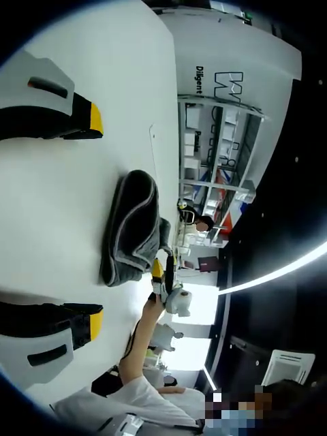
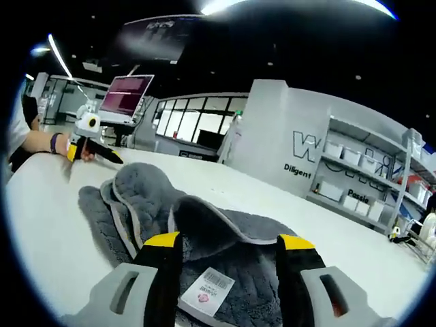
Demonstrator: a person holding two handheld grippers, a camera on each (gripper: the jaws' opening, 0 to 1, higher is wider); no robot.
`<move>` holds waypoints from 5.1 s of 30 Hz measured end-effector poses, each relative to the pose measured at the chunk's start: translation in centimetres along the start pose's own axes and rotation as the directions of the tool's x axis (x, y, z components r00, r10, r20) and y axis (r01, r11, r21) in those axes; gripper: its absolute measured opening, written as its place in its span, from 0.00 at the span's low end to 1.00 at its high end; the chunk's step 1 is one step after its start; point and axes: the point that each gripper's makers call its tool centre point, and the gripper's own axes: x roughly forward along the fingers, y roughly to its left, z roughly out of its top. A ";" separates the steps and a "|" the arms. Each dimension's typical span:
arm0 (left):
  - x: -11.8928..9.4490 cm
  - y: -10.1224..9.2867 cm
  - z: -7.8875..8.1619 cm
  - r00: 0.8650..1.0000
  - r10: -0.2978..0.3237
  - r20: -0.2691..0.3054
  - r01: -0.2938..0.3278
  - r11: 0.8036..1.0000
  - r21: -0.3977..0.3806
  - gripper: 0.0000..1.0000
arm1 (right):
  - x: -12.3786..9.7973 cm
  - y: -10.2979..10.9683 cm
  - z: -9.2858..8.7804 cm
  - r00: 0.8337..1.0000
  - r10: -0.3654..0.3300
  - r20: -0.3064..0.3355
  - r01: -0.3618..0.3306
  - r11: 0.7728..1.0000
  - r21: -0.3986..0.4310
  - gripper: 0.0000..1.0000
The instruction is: Open the folded towel by lifting each exposed corner and separating the folded layers until the towel lies flat within the target outline without major curled edges
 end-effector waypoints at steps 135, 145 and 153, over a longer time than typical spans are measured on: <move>0.0 -0.1 -0.1 1.000 0.004 -0.002 -0.004 1.000 -0.002 0.99 | -5.4 -8.9 -5.9 0.912 -0.324 -0.250 0.383 0.893 0.238 0.00; 0.0 -0.2 -0.1 1.000 0.004 -0.003 -0.004 1.000 -0.002 0.99 | -5.5 -8.5 -7.0 0.909 -0.298 -0.292 0.380 0.879 0.288 0.00; 0.0 -0.1 -0.1 1.000 0.004 -0.003 -0.004 1.000 -0.001 0.99 | -5.6 -8.1 -7.1 0.911 -0.280 -0.302 0.371 0.876 0.307 0.01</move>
